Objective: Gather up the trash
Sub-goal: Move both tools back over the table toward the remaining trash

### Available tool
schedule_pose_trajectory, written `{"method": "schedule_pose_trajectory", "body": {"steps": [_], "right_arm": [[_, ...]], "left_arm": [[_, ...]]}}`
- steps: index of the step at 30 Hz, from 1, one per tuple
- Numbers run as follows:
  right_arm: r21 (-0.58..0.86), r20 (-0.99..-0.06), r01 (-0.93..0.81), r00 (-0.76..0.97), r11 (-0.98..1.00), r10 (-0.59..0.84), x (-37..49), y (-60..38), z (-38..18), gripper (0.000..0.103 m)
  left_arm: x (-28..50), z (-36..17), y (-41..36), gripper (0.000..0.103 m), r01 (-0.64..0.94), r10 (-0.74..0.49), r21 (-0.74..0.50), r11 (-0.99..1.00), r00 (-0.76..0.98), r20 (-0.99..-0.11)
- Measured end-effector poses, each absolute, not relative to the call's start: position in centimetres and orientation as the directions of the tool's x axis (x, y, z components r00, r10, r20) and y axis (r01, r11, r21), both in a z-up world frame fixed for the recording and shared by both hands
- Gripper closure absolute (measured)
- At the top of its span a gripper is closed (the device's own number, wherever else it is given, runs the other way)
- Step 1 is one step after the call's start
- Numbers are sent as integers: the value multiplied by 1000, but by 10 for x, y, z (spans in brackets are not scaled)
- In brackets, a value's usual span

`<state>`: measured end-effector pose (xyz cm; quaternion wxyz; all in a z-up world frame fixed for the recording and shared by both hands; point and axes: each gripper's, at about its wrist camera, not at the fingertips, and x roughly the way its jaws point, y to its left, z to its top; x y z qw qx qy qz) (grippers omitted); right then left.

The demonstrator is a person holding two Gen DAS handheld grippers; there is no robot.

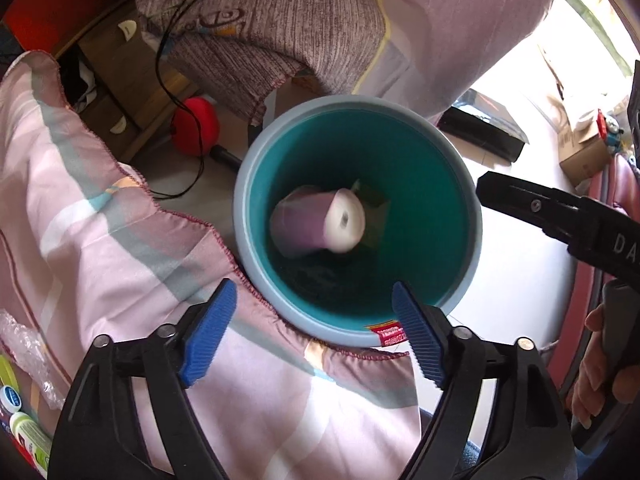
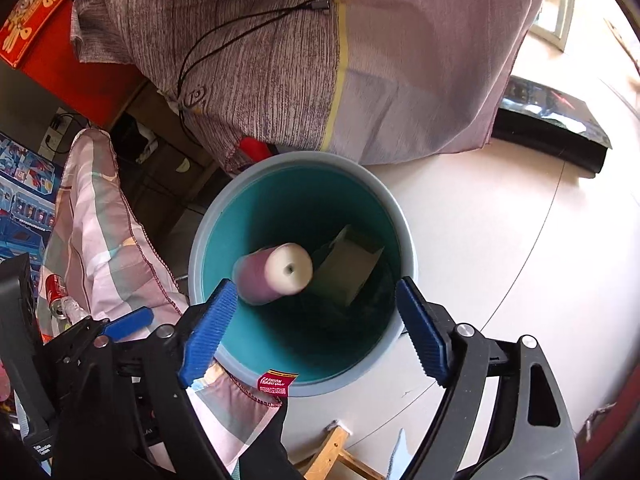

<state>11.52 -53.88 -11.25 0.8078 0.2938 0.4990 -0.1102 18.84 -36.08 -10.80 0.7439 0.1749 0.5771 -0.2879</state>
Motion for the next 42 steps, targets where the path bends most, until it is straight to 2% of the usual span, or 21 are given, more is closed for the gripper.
{"method": "schedule_pose_trajectory", "body": {"steps": [6,17,24,33,42], "right_arm": [[354,-875,478,472,804,105,111,-532,-102,19],[316,-875,450,479,835,72,105,-497,-68,16],[297,-868,376,489,878,85,108,-448,-45,16],[263,-873,225,469,938,133,121,-356,-27,16],[198,-891,39,423,979,163,141,-248,-21,16]], "left_arm": [[185,-97,-347,12,607,-247,-91,790,179,-952],[170,-70,-299,9,558,-291,-125,820,219,-931],[160,-52,-247,8,501,-296,-131,856,264,-918],[141,-26,-140,8,391,-283,-134,911,353,-892],[121,-14,0,6,220,-208,-119,968,445,-871]]}}
